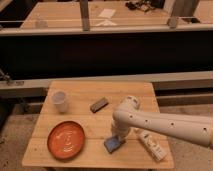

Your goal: Place the white sponge in the ceramic cup

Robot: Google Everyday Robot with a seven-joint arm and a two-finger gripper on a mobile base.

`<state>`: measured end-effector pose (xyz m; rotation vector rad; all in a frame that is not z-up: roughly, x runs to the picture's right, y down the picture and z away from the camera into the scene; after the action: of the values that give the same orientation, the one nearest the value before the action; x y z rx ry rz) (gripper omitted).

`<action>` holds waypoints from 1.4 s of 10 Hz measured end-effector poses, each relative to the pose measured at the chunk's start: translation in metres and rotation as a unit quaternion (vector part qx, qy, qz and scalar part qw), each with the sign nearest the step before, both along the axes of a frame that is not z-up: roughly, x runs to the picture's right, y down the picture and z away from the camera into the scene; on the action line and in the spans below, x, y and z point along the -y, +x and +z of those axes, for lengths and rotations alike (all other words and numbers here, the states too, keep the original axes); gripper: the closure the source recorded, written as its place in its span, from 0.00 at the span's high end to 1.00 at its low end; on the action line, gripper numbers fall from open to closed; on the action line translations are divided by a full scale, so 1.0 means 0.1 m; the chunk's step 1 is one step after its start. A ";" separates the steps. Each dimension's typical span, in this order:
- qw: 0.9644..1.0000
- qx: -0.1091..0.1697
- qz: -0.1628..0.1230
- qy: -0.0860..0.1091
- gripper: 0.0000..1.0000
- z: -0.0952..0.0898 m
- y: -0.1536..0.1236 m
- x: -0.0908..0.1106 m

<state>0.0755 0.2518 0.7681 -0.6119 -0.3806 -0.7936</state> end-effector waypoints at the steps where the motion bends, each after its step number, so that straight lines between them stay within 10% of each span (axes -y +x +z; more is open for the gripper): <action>1: 1.000 0.002 -0.001 0.000 0.25 0.00 0.01 0.00; 8: 1.000 0.014 -0.010 0.003 0.25 -0.08 -0.02 0.13; 14: 0.999 0.030 -0.026 0.004 0.62 -0.13 -0.08 0.20</action>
<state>0.0674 0.2323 0.7549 -0.5932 -0.4175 -0.8636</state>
